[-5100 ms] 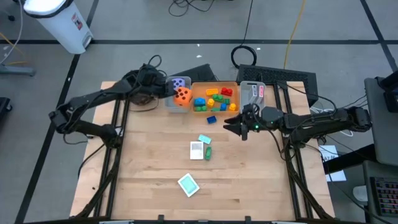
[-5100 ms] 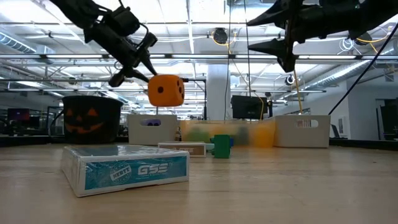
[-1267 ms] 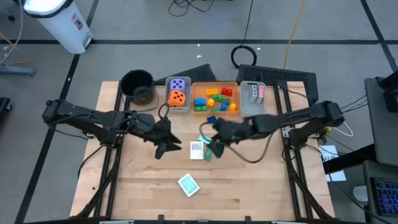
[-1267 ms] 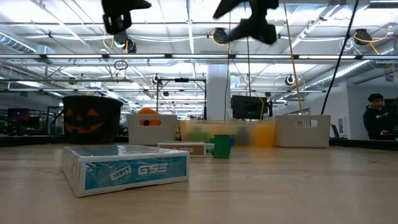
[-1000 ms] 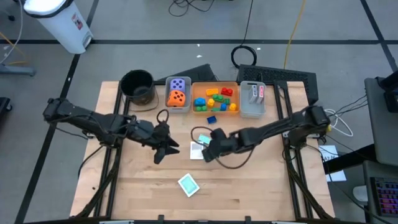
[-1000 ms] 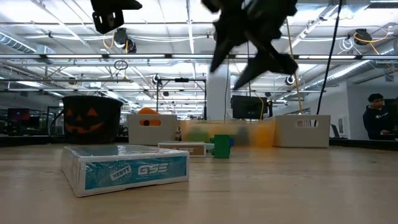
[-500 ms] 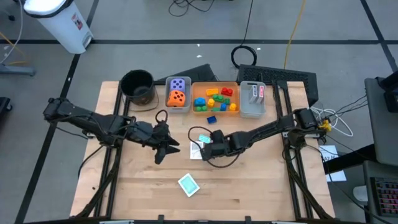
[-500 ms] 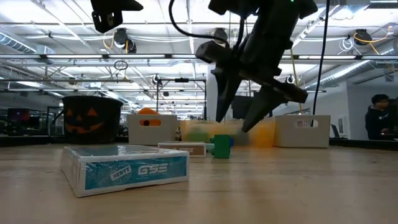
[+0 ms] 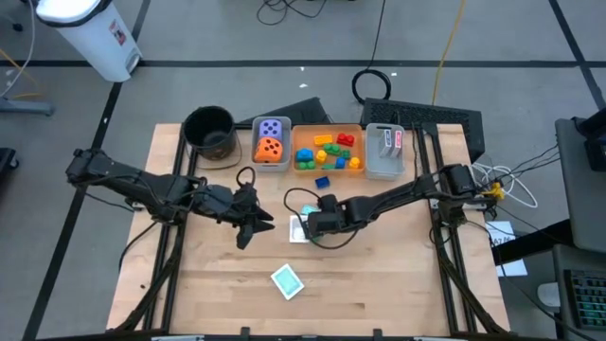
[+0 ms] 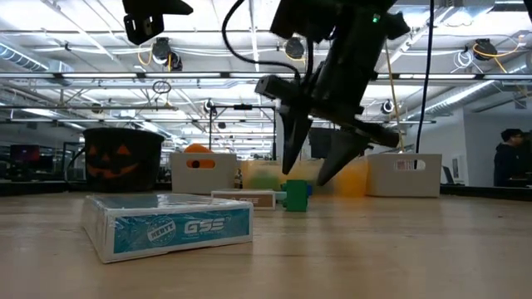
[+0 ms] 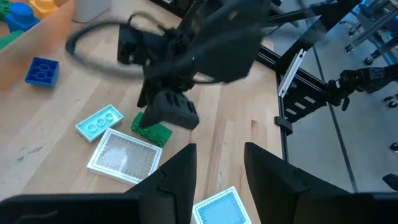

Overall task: Pick & Place Toys
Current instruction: Put the dark green game piece into the orange bin

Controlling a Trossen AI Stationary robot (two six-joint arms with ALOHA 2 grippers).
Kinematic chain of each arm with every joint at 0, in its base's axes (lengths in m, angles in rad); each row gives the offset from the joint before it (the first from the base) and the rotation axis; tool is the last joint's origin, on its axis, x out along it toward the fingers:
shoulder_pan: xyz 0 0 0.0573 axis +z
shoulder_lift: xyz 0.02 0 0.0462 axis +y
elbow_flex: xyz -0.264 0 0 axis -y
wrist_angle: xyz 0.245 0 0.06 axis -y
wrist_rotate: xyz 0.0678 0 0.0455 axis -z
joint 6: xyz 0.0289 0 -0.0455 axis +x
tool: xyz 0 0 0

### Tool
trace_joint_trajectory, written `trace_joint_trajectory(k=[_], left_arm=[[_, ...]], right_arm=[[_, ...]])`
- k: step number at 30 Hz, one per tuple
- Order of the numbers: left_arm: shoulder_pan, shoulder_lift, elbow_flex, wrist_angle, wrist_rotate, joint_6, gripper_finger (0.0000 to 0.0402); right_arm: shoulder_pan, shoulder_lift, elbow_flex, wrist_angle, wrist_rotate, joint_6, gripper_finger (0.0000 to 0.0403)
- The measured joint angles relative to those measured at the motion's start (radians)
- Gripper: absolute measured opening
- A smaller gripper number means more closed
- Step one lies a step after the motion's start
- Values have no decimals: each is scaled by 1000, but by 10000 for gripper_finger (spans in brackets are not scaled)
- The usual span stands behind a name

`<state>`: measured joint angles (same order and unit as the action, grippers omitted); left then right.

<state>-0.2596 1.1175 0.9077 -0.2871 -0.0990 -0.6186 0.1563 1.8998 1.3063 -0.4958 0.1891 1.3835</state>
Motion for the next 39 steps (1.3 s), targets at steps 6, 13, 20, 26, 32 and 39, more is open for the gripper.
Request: trace_joint_trajectory(k=[6,13,20,26,32,39], left_arm=[[0,0,0,0,-7,0,142],[0,0,0,0,-7,-5,147],[0,0,0,-1,-7,-5,147],[0,0,0,-1,-7,-6,147],[0,0,0,-1,-8,-6,147],[0,0,0,-1,-18,-6,147]], right_arm=[[-13,14,0,20,-36,-15,221],[-13,13,-1,14,-47,-35,221],[1,12,-1,21,-116,-113,221],[40,12,-1,21,-125,-75,221],[70,12,-1,-2,-93,-58,221],[70,12,-2,-99,-83,-71,221]])
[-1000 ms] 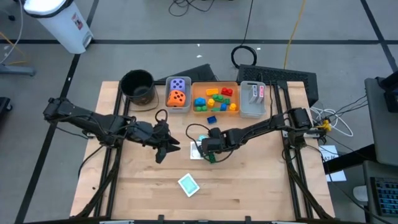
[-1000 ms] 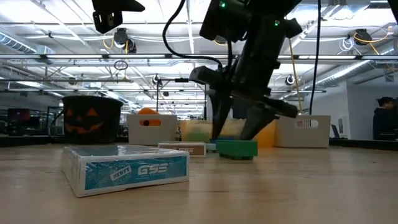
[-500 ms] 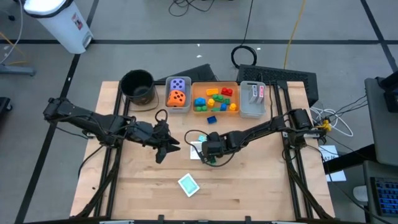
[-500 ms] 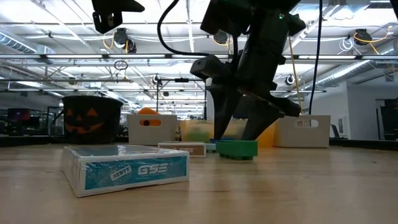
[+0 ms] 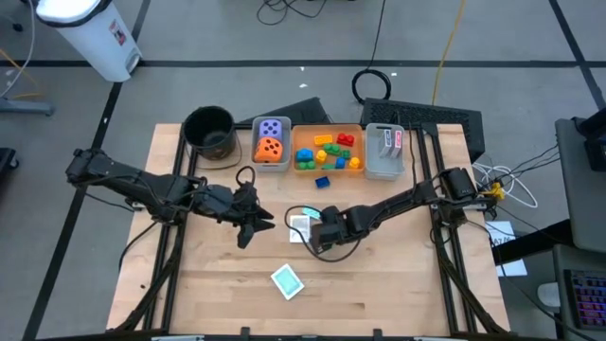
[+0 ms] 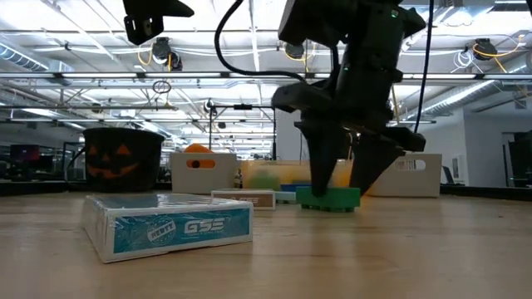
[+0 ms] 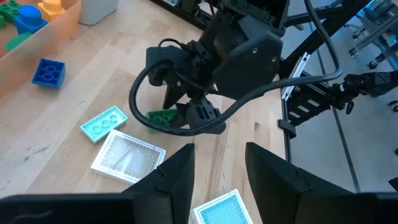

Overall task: Pick & Place Toys
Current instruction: Put the dark green game piece into the orange bin

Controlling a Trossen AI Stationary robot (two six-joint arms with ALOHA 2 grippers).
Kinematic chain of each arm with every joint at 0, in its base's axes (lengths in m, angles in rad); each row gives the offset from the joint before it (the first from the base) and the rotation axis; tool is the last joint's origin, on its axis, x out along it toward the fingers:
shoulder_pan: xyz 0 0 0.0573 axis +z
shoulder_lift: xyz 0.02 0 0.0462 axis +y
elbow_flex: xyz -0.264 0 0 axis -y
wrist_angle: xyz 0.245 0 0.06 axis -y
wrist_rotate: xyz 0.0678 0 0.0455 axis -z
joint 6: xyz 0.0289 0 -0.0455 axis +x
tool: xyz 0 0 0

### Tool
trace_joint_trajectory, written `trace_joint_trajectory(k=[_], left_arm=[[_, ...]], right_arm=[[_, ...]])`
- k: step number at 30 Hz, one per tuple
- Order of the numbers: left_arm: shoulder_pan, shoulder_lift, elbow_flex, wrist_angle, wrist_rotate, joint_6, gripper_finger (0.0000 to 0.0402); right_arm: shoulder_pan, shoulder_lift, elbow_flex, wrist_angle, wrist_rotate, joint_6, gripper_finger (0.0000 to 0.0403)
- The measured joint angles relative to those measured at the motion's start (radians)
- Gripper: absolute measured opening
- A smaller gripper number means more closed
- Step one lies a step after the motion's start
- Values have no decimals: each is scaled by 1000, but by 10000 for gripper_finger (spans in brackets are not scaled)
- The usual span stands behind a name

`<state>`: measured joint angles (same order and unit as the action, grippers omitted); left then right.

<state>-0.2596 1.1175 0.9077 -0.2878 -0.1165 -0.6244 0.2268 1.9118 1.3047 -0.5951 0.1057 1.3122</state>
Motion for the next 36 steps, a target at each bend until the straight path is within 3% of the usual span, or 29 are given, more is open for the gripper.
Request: trace_joint_trajectory(k=[5,15,25,36], left_arm=[[0,0,0,0,0,-6,147],[0,0,0,0,0,-9,147],[0,0,0,0,0,-9,147],[3,0,0,-24,2,68,147]], right_arm=[[0,0,-20,0,0,-14,210],[-2,-3,-40,12,0,-34,125],[-14,-27,-44,29,-2,-99,138],[-56,-324,-43,162,-35,-378,133]])
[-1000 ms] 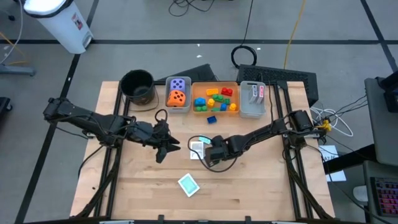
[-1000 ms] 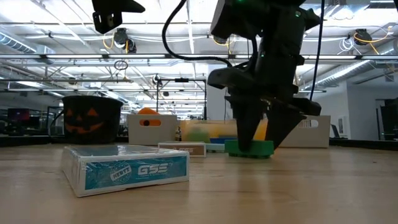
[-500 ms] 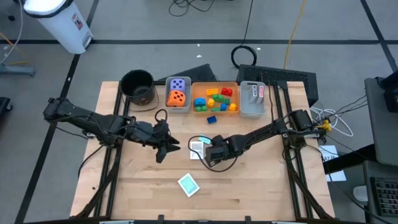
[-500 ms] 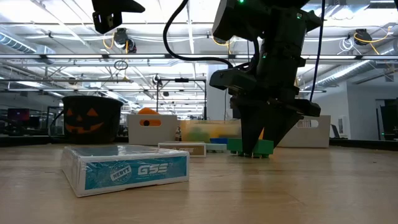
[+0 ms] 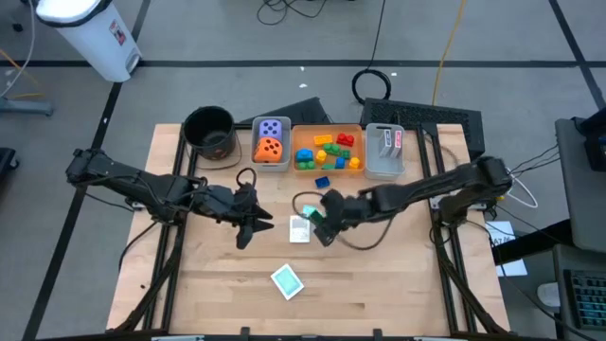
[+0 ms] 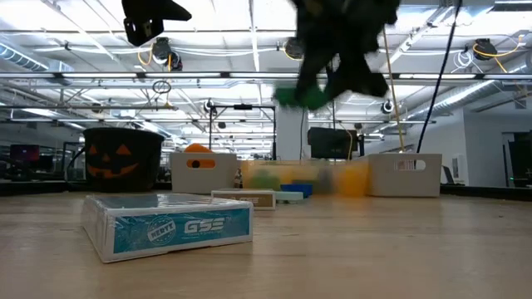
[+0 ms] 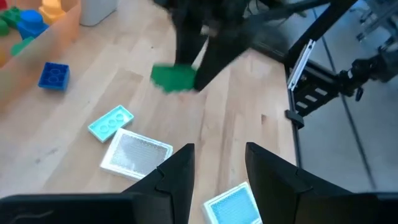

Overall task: Pick & Place Toys
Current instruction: Put the dark green game piece into the orange bin

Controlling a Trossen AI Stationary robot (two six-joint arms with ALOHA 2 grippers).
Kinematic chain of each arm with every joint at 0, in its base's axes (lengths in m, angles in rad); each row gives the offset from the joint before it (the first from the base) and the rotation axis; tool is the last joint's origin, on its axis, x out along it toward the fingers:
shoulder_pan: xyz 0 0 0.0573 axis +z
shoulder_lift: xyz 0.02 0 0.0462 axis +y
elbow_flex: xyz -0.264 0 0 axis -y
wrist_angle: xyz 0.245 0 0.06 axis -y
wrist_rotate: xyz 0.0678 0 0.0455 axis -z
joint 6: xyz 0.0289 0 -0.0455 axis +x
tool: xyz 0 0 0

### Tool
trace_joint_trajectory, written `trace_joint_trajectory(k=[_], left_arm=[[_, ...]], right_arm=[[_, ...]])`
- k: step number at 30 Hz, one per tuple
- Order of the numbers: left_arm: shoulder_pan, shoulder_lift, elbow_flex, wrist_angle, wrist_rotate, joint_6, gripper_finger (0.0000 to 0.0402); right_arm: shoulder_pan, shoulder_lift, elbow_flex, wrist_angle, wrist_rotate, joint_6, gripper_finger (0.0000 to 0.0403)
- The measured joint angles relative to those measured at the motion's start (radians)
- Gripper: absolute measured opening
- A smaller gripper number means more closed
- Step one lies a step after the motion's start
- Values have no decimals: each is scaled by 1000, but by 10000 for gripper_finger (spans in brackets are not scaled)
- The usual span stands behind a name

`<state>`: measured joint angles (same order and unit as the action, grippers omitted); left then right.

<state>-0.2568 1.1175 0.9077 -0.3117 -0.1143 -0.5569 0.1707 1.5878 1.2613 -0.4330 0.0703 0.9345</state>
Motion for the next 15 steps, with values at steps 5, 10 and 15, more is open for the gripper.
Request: trace_joint_trajectory(k=[5,10,15], left_arm=[[19,0,0,55,7,160,148],[44,0,0,217,17,330,148],[58,0,0,359,12,474,152]], right_arm=[[-50,-134,0,134,-144,-125,134],[-129,-204,2,230,-346,-120,134],[-184,-205,2,342,-587,-44,134]])
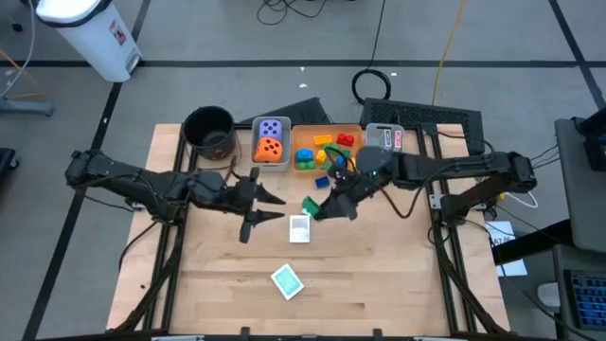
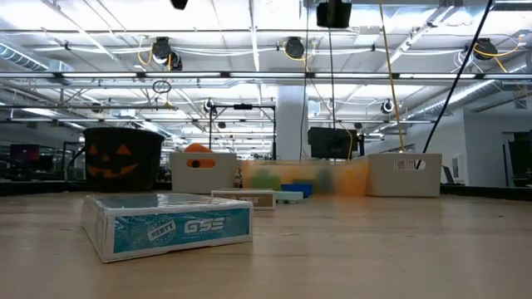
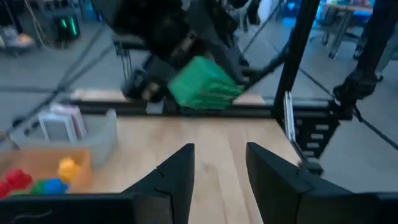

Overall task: Pick & Place Toys
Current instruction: Put the dark green game piece into the orange bin

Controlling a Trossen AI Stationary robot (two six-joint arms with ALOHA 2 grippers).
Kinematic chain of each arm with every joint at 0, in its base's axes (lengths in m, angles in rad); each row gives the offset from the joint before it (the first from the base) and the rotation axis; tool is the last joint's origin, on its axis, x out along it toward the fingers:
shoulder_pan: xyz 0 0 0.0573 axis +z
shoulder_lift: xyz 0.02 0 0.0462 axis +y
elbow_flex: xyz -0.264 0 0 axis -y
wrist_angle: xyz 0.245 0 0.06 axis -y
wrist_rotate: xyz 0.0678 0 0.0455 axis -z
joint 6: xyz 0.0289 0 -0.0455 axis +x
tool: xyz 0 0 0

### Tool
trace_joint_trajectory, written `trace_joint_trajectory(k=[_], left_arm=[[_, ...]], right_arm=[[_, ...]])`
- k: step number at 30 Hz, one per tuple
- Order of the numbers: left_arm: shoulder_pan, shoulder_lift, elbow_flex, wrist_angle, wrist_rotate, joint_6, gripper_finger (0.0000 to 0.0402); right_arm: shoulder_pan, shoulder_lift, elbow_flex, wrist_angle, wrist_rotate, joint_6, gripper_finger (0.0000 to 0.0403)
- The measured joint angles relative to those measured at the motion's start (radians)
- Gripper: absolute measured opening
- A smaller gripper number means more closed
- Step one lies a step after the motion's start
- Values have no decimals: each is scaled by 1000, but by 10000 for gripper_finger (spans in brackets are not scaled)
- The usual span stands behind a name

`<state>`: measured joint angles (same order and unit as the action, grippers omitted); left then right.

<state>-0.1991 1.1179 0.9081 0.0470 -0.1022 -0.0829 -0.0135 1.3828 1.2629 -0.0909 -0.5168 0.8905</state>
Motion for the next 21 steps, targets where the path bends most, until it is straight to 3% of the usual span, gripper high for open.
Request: trace_joint_trajectory(k=[3,11,21], left_arm=[[16,0,0,40,-3,5,168],[30,1,7,90,-3,-3,239],[28,47,83,30,76,-28,266]], right_arm=[[-16,26,0,94,-101,34,134],[-49,122,0,248,-249,121,134],[-79,154,0,376,-326,156,135]])
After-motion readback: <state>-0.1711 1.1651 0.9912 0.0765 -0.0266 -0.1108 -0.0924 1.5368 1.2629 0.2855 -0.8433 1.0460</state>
